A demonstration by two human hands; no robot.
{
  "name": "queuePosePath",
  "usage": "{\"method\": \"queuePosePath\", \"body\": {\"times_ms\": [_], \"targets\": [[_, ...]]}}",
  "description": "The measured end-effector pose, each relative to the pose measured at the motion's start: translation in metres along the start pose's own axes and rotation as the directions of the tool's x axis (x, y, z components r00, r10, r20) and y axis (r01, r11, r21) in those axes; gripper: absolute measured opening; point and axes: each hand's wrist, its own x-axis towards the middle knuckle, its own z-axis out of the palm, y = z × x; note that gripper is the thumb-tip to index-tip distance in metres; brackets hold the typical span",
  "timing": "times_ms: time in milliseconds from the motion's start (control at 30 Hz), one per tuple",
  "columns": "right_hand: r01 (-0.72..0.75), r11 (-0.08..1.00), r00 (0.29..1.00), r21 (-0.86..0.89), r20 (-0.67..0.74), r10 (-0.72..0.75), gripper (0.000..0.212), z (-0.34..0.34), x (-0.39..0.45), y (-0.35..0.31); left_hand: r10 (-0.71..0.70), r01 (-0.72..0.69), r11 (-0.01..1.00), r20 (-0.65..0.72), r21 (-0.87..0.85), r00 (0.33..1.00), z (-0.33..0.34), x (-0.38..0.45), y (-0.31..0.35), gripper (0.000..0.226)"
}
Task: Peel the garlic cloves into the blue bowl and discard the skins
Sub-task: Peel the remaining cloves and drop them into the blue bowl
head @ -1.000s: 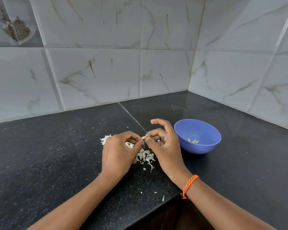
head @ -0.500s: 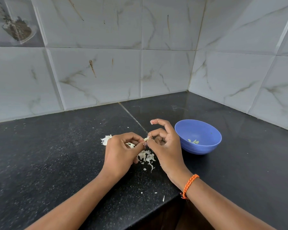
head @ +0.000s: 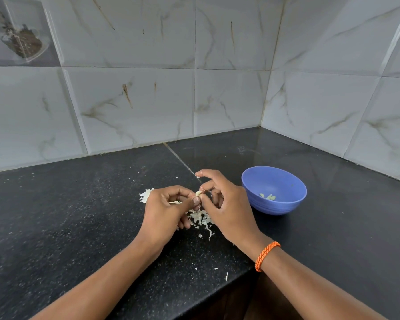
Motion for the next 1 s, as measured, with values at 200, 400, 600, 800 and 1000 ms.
{"method": "queuePosePath", "body": {"times_ms": [200, 400, 600, 800, 1000], "targets": [[-0.059, 0.998, 0.998, 0.032, 0.010, 0.059, 0.052, 0.001, -0.004, 0.008, -0.007, 0.006, 0.999, -0.028, -0.035, 1.000, -0.001, 0.003, -0.002, 0.010], [-0.160, 0.926, 0.986, 0.342, 0.010, 0.167, 0.050, 0.002, -0.003, -0.001, 0.035, -0.033, 0.999, -0.039, 0.033, 0.999, -0.001, 0.004, -0.003, 0.010], [-0.129, 0.935, 0.988, 0.331, -0.037, 0.150, 0.054, 0.004, -0.004, -0.004, 0.054, -0.048, 0.994, -0.061, 0.102, 0.997, -0.001, 0.000, 0.003, 0.009], [-0.091, 0.958, 0.986, 0.270, -0.113, 0.126, 0.052, 0.007, -0.004, -0.003, 0.107, -0.075, 0.966, -0.119, 0.247, 0.987, 0.000, -0.003, 0.009, 0.013], [-0.041, 0.992, 0.985, 0.116, -0.163, 0.060, 0.054, 0.009, -0.006, -0.002, 0.168, -0.109, 0.919, -0.126, 0.379, 0.978, -0.001, 0.000, 0.003, 0.015]]}}
